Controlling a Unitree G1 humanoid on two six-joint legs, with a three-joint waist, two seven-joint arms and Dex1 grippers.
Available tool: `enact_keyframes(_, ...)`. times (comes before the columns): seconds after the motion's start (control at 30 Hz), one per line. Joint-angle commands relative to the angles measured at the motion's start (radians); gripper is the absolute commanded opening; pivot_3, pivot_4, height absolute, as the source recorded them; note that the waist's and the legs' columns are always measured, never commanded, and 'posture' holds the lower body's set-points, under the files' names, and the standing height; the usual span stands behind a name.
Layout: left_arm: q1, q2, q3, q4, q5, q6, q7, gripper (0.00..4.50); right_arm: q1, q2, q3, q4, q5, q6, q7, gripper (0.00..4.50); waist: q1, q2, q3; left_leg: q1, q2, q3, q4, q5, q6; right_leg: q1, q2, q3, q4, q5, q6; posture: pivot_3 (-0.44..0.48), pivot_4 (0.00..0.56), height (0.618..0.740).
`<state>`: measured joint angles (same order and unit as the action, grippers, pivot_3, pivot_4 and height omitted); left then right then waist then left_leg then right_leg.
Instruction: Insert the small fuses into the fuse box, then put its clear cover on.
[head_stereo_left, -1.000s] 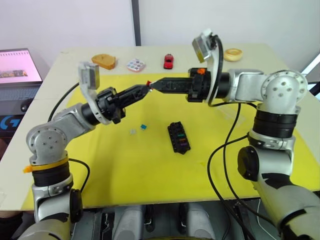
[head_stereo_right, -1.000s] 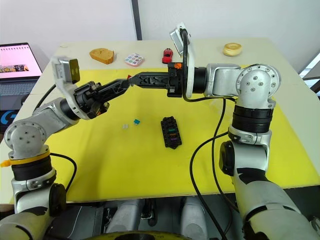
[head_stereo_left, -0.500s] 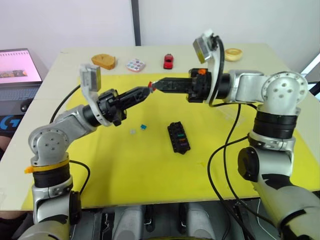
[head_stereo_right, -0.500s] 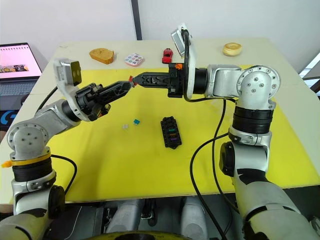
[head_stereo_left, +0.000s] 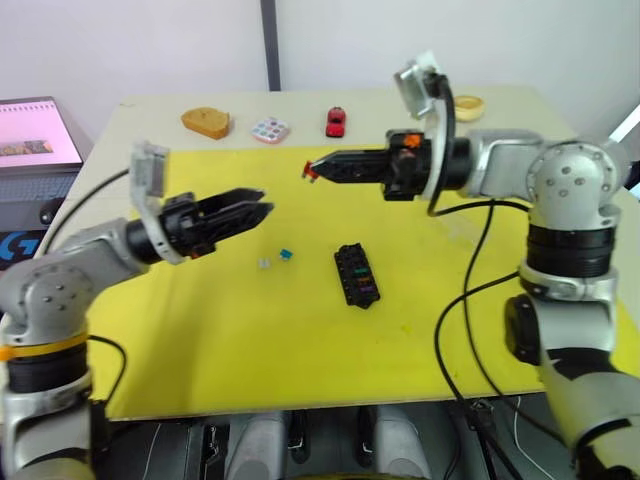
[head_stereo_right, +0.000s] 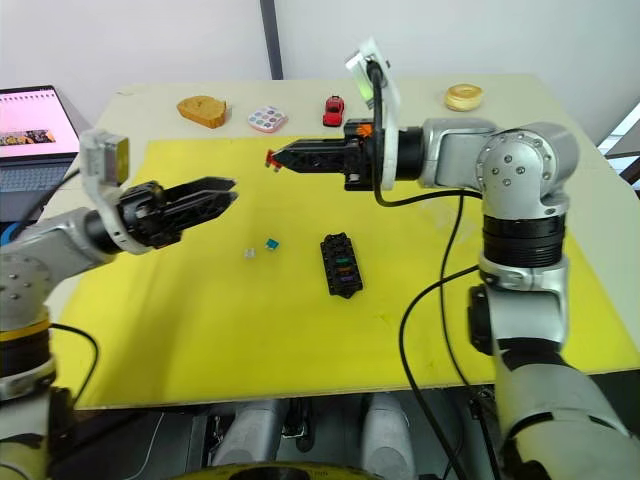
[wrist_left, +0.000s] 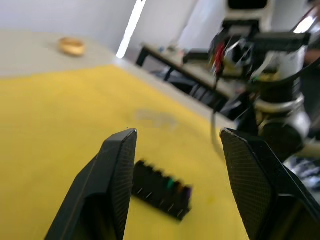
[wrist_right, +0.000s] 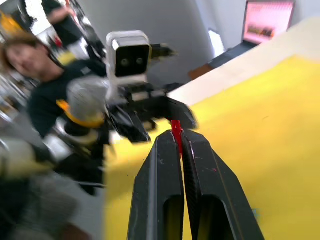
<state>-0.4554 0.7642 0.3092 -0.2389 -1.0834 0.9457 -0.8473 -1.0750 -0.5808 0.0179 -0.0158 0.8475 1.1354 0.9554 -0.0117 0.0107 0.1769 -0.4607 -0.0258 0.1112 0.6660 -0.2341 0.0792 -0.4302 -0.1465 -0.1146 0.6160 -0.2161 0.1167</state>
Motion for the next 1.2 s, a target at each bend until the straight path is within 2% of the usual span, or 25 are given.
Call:
enact_keyframes(0.03, 0.031, 0.108, -0.044, -0.074, 0.128, -0.091, -0.106, 2.91, 0.039, -0.103, 0.144, -0.039, -0.180, -0.309, 0.264, 0.00, -0.001, 0.000, 0.000, 0.000, 0.000, 0.000, 0.000, 0.000, 0.000, 0.000, 0.000, 0.000, 0.000, 0.000, 0.000, 0.000, 0.150, 0.740)
enact_keyframes(0.1, 0.060, 0.167, -0.088, -0.112, 0.201, -0.144, -0.160, 2.91, 0.080, -0.150, 0.231, -0.019, -0.305, -0.506, 0.379, 0.00, -0.001, 0.000, 0.000, 0.000, 0.000, 0.001, -0.003, 0.000, 0.000, -0.001, 0.001, 0.000, -0.002, 0.000, 0.000, 0.000, 0.150, 0.740)
enact_keyframes(0.2, 0.083, 0.199, -0.123, -0.150, 0.249, -0.184, -0.193, 2.91, 0.115, -0.157, 0.277, 0.030, -0.401, -0.663, 0.447, 0.00, -0.003, 0.000, 0.000, -0.001, 0.000, 0.003, -0.005, 0.001, -0.002, -0.002, 0.001, 0.001, -0.001, 0.000, 0.000, 0.000, 0.150, 0.740)
enact_keyframes(0.33, 0.125, 0.200, -0.169, -0.221, 0.311, -0.226, -0.201, 2.91, 0.176, -0.144, 0.297, 0.111, -0.480, -0.805, 0.498, 0.00, -0.004, 0.000, 0.001, -0.001, 0.003, 0.003, -0.006, 0.002, -0.004, 0.000, 0.003, 0.002, -0.001, 0.000, 0.000, 0.000, 0.150, 0.740)
enact_keyframes(0.5, 0.146, 0.165, -0.184, -0.248, 0.301, -0.220, -0.188, 2.91, 0.205, -0.129, 0.299, 0.186, -0.541, -0.901, 0.533, 0.00, -0.002, 0.000, 0.001, -0.001, 0.005, 0.001, -0.006, 0.003, -0.006, 0.000, 0.004, 0.002, -0.001, 0.000, -0.001, 0.000, 0.150, 0.740)
enact_keyframes(0.8, 0.153, 0.142, -0.206, -0.265, 0.301, -0.211, -0.185, 2.91, 0.204, -0.093, 0.302, 0.271, -0.624, -0.969, 0.532, 0.00, -0.001, 0.000, 0.001, 0.000, 0.005, 0.000, -0.005, 0.004, -0.006, 0.001, 0.005, 0.001, -0.001, 0.000, -0.001, 0.000, 0.150, 0.740)
enact_keyframes(1.2, 0.157, 0.142, -0.232, -0.246, 0.362, -0.240, -0.187, 2.91, 0.229, -0.081, 0.299, 0.253, -0.664, -0.926, 0.517, 0.00, -0.001, 0.000, 0.001, 0.000, 0.005, -0.001, -0.005, 0.004, -0.006, 0.002, 0.007, 0.001, -0.001, 0.000, -0.001, 0.000, 0.150, 0.740)
